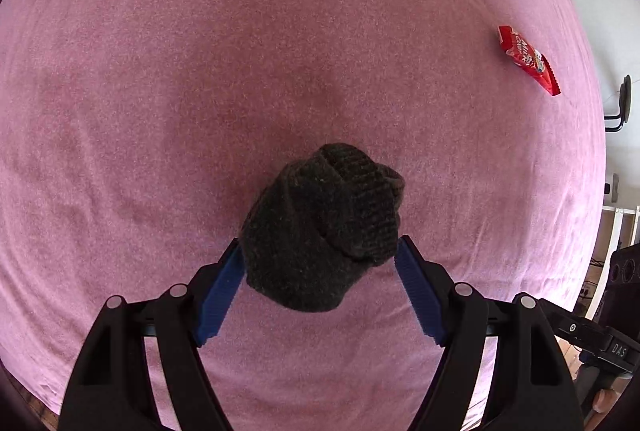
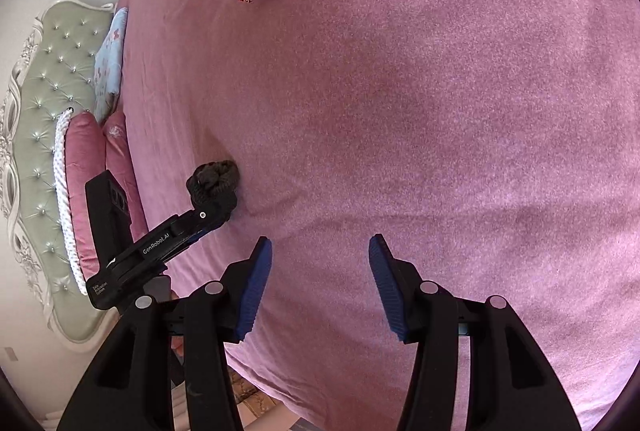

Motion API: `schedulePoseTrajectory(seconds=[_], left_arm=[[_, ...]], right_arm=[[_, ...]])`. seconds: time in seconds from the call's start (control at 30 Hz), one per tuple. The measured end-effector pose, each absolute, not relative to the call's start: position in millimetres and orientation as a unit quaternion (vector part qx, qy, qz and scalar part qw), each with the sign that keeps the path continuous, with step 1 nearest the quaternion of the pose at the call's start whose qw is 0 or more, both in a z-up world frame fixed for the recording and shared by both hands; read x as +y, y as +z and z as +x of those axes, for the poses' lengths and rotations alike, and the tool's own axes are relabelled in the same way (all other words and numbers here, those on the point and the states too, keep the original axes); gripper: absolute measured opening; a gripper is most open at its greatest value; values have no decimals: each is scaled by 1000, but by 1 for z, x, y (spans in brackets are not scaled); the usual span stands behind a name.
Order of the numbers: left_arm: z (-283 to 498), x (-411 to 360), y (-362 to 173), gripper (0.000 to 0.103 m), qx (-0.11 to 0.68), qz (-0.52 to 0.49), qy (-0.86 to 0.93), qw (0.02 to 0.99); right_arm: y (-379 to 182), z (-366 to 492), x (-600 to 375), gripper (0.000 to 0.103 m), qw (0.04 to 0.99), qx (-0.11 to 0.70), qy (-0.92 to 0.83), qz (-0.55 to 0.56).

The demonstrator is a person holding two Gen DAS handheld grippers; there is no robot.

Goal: Collect trash
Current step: 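Grasp the dark grey sock with the left tool while the right grasps the red snack wrapper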

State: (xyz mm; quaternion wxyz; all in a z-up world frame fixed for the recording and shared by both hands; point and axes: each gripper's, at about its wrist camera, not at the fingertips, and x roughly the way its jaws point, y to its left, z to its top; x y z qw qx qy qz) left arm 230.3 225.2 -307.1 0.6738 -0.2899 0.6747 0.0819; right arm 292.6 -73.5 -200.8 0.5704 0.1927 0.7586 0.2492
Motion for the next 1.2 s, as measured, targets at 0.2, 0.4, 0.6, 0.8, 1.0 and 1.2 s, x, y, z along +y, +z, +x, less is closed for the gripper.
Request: schedulePoseTrajectory(seconds=[0.2,0.4,0.6,0.8,1.0,1.2], left_arm=[[252,229,-307,58,674,-278,107,676],[289,227,-284,47,642,-315,68,695],[342,231,-278,47,613,-362,33,702],[383,237,-281,47,605,-378,25,700],[387,219,-278,47,609,-373,16,700],[392,196,-286,48,615,-374,11,694]], right_arm=[[-208,318,-70,50,572,758,243,197],[-203,353,-65,50,594,746,237,188],[-204,395,-57,50,601,733,230,221],[-217,431,-56,50,593,730,193,280],[-232,461,-50,50,583,735,140,317],[-242,473,-39,50,587,749,84,295]])
